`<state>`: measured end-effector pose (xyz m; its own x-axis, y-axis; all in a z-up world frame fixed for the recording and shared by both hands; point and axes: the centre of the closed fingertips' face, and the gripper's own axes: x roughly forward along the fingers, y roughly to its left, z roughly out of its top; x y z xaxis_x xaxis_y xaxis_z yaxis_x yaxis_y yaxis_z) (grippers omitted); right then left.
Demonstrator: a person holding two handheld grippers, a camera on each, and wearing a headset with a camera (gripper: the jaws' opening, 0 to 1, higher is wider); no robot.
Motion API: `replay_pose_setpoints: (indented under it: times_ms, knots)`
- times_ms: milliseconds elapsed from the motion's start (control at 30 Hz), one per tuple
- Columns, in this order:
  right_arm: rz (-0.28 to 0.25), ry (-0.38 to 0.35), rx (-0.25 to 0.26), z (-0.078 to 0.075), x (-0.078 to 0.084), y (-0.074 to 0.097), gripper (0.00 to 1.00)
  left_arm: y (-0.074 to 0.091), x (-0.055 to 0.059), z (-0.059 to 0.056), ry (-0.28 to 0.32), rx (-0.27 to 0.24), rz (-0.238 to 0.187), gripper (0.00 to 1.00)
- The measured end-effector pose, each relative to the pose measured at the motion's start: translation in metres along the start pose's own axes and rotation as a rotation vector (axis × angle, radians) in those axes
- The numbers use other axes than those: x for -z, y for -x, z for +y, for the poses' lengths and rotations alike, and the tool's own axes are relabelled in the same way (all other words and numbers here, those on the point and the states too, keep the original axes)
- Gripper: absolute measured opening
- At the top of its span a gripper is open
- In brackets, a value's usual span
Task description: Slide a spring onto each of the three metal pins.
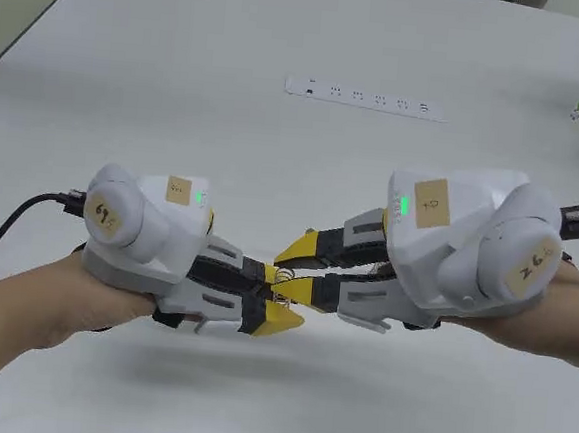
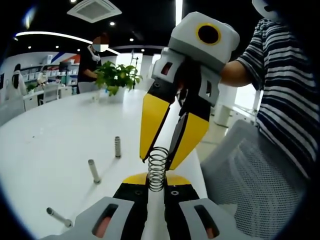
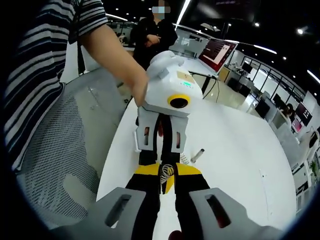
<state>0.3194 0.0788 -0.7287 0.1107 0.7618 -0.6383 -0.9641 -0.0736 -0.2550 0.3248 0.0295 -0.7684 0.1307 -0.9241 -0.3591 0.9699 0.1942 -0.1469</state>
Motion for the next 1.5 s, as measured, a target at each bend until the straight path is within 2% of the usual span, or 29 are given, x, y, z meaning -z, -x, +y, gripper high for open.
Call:
replay_pose_setpoints:
  times_ms: [267, 433, 600, 800, 1200, 1367, 1500]
  knots:
    - [0.003, 0.013, 0.012, -0.002, 0.0, 0.001, 0.07, 0.001, -0.001, 0.002, 0.03, -0.021, -0.008, 0.05]
    - [0.004, 0.021, 0.022, -0.002, 0.001, 0.002, 0.07, 0.002, 0.001, 0.004, 0.046, -0.04, 0.002, 0.1]
    - [0.012, 0.034, 0.029, -0.003, 0.003, 0.003, 0.07, 0.002, -0.003, 0.008, 0.051, -0.064, -0.013, 0.16]
    - [0.025, 0.051, 0.038, -0.005, 0.005, 0.004, 0.07, 0.006, -0.002, 0.01, 0.061, -0.079, -0.012, 0.2]
    - [0.036, 0.05, 0.065, -0.014, 0.01, 0.006, 0.07, 0.033, 0.009, 0.021, 0.095, -0.159, -0.012, 0.31]
    - [0.041, 0.052, 0.081, -0.018, 0.012, 0.008, 0.07, 0.042, 0.009, 0.024, 0.093, -0.184, -0.015, 0.4]
    - [0.053, 0.054, 0.096, -0.022, 0.016, 0.009, 0.07, 0.053, 0.009, 0.029, 0.101, -0.215, -0.021, 0.42]
